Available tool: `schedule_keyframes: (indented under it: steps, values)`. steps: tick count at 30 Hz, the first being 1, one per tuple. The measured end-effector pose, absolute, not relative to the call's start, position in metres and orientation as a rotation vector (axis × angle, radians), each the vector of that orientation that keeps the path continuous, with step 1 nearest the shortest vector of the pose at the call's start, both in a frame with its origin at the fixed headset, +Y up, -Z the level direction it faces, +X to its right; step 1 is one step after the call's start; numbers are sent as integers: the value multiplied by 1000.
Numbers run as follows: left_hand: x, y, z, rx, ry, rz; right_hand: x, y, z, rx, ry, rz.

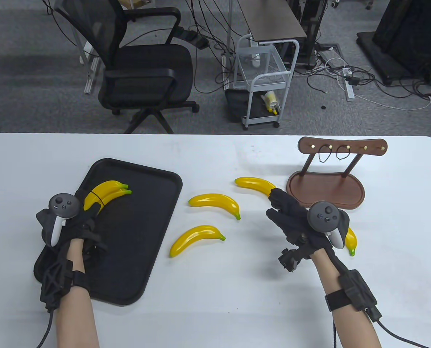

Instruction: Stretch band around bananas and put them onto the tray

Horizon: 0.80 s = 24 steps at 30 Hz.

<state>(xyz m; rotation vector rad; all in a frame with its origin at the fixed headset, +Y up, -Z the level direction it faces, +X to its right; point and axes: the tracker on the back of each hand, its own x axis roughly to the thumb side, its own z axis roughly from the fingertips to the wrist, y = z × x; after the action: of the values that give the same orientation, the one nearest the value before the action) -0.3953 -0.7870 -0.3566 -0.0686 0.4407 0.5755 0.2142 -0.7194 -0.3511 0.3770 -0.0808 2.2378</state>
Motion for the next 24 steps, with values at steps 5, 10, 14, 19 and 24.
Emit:
schedule_keyframes:
  steps: [5, 10, 14, 19, 24]
  values:
    - [-394, -792, -357, -79, 439, 581, 214, -720, -350, 376, -75, 2238]
    - [-390, -793, -357, -81, 438, 555, 214, -720, -350, 381, -73, 2236]
    - [-391, -794, -357, -80, 440, 576, 213, -720, -350, 385, -66, 2240]
    - [-393, -791, -354, -77, 442, 597, 213, -720, -350, 387, -60, 2236]
    - [-392, -778, -350, -63, 426, 613, 213, -720, -350, 386, -44, 2230]
